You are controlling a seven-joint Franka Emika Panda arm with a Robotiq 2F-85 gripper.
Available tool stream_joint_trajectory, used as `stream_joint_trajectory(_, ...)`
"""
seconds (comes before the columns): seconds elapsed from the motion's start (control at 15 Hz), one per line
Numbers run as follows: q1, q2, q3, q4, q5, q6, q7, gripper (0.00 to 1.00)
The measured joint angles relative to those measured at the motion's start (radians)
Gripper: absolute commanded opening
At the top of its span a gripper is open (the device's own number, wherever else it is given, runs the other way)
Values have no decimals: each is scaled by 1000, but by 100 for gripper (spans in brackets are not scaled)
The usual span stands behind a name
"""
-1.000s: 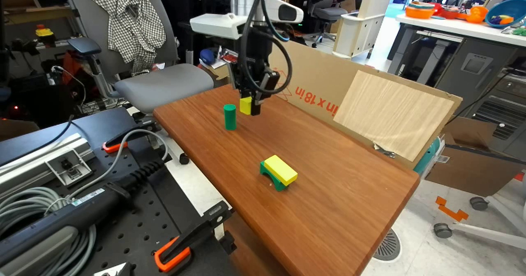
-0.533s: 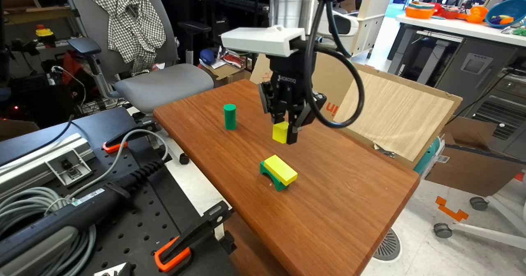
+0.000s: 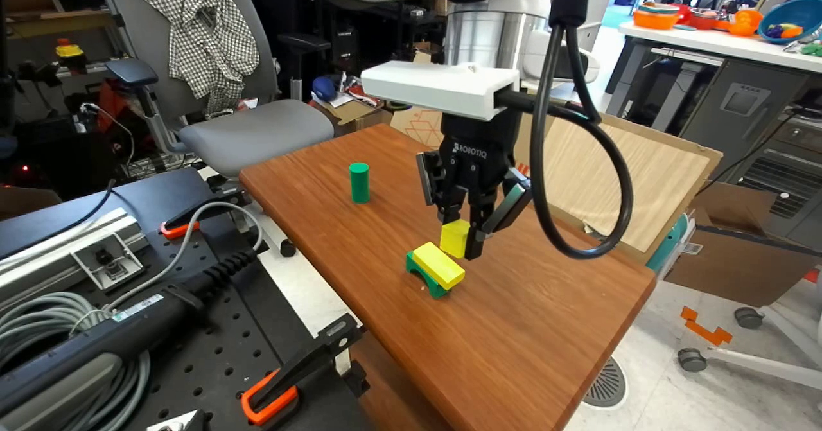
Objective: Move the rectangular block backward, place the yellow rectangular block above it, then place the yellow cube at the top of the stack
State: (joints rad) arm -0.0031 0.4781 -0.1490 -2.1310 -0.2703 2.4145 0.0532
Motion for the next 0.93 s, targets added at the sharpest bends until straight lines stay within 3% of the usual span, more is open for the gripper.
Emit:
stream_joint_trajectory(0.53, -12, -2, 14, -43, 18, 24, -60, 8)
stream_joint_trajectory(0.93, -100, -15, 117, -70, 166, 82, -276, 8)
